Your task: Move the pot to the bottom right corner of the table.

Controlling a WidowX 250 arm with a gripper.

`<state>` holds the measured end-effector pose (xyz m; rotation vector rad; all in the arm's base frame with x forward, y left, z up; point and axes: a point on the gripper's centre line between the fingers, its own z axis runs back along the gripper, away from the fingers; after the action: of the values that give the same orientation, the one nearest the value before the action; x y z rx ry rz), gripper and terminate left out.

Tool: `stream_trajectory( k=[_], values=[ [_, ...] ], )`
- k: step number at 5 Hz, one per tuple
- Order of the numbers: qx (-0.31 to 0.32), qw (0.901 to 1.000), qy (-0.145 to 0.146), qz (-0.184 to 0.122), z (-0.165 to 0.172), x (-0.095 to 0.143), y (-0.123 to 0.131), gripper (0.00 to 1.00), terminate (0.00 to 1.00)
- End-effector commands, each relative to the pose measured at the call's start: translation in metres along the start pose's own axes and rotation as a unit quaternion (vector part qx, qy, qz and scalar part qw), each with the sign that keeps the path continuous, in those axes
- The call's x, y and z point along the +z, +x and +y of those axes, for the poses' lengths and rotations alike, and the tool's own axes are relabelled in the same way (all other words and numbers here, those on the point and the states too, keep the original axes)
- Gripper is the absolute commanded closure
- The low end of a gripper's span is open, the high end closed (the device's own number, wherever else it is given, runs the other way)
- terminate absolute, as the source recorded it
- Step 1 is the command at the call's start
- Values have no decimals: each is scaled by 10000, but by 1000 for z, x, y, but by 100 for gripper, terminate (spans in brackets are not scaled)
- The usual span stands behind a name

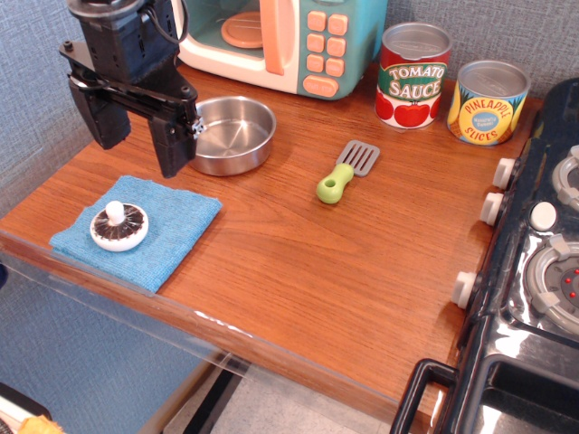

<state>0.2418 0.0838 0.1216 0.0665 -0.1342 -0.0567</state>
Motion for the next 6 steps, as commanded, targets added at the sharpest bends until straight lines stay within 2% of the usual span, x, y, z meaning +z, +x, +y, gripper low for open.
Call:
stream_trajectory(
  k=[1, 2, 4, 5, 6],
  values=[
    [0, 10000, 0, 0, 0, 0, 0, 0, 0],
    [72, 10000, -51, 21, -3, -22, 36, 0, 0],
    [151, 9996, -164, 160, -17, -69, 90, 0, 0],
    [225, 9993, -156, 238, -19, -87, 115, 0, 0],
    [378, 9991, -94, 190, -11, -90, 134, 0, 0]
  ],
)
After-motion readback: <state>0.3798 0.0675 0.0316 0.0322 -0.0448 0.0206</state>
